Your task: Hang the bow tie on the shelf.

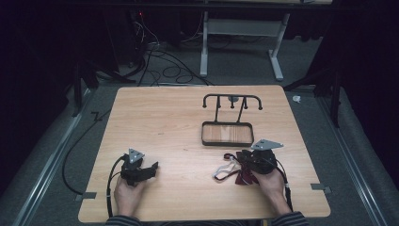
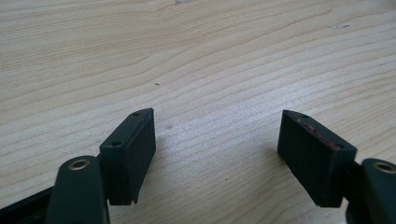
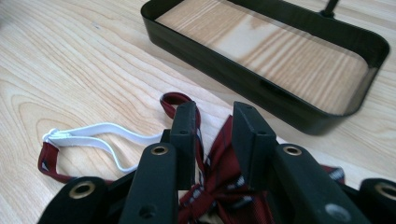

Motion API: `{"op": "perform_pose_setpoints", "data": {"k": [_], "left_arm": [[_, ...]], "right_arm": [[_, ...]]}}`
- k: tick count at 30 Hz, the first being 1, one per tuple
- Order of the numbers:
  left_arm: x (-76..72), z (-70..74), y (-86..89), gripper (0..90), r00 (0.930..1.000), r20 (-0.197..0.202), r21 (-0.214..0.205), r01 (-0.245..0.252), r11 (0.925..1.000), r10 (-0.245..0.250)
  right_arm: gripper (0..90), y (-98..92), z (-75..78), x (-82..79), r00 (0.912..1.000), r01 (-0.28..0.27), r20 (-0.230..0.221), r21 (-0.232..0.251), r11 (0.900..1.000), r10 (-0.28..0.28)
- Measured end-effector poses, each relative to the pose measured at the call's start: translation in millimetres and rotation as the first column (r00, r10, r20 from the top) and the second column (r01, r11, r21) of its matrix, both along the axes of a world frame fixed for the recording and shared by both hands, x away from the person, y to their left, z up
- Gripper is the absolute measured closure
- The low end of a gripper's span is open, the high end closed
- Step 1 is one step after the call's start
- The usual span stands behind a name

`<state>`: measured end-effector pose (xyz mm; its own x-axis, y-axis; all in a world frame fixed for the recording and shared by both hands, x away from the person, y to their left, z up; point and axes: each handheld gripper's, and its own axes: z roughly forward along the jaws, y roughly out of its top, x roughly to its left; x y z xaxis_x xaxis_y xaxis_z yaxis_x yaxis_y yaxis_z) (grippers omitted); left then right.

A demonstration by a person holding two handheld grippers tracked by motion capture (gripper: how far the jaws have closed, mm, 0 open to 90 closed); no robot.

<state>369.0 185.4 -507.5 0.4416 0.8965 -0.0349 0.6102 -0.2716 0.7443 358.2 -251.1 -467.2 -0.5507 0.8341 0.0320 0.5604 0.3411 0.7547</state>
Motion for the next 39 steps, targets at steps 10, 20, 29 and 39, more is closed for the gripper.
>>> {"op": "perform_pose_setpoints", "data": {"k": [10,20,29,39], "left_arm": [[0.0,0.0,0.0,28.3,1.0,0.0,0.0,0.0,1.0,0.0],[0.0,0.0,0.0,28.3,1.0,0.0,-0.001,0.0,1.0,0.0],[0.0,0.1,0.2,28.3,1.0,-0.001,-0.001,0.0,1.0,0.0],[0.2,0.0,0.2,28.1,1.0,0.0,-0.003,-0.001,1.0,0.001]], "right_arm": [[72.3,11.2,-1.5,12.0,0.9994,-0.022,-0.029,-0.01,0.9997,0.022],[73.2,19.4,-3.5,24.7,0.9976,-0.042,-0.057,-0.021,0.9989,0.04],[74.7,27.9,-6.6,34.4,0.995,-0.06,-0.083,-0.037,0.9975,0.057],[75.7,29.1,-12.5,40.9,0.9923,-0.057,-0.112,-0.044,0.9974,0.051]]}}
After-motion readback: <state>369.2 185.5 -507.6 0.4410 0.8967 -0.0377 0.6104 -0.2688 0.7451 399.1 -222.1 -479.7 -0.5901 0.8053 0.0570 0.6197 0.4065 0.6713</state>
